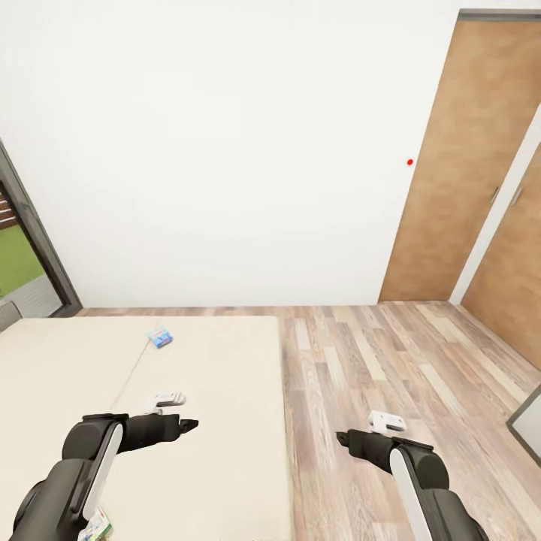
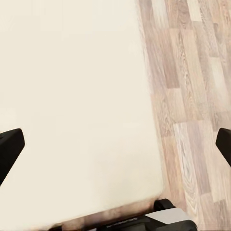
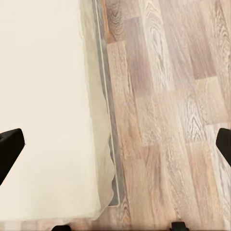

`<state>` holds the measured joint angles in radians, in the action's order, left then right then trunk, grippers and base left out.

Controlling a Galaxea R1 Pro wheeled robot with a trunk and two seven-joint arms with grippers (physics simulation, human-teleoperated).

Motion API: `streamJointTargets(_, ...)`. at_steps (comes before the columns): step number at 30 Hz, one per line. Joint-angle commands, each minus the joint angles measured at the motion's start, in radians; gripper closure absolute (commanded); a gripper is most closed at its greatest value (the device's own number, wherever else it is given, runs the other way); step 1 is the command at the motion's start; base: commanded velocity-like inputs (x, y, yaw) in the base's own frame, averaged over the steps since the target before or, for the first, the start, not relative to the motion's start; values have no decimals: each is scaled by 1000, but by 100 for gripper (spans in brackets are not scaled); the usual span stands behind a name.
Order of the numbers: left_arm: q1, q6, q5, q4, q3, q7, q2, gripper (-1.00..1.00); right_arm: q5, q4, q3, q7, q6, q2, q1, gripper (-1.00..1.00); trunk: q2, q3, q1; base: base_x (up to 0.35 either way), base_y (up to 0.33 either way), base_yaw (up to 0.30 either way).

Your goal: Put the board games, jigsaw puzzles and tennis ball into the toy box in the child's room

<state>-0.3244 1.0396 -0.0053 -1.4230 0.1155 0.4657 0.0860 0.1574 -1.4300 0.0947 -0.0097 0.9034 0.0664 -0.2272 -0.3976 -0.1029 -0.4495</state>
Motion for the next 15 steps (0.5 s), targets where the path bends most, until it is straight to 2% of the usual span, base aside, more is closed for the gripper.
streamJointTargets(1, -1, 5, -1, 0, 1, 4, 0, -100, 5, -1, 2, -1, 5, 1, -1, -100, -2, -2, -1, -88, 197, -3)
streamJointTargets(15, -1, 5, -2, 0, 1, 4, 0, -100, 5, -1, 2, -1, 4, 1, -1, -100, -2, -2, -1, -50, 133, -1)
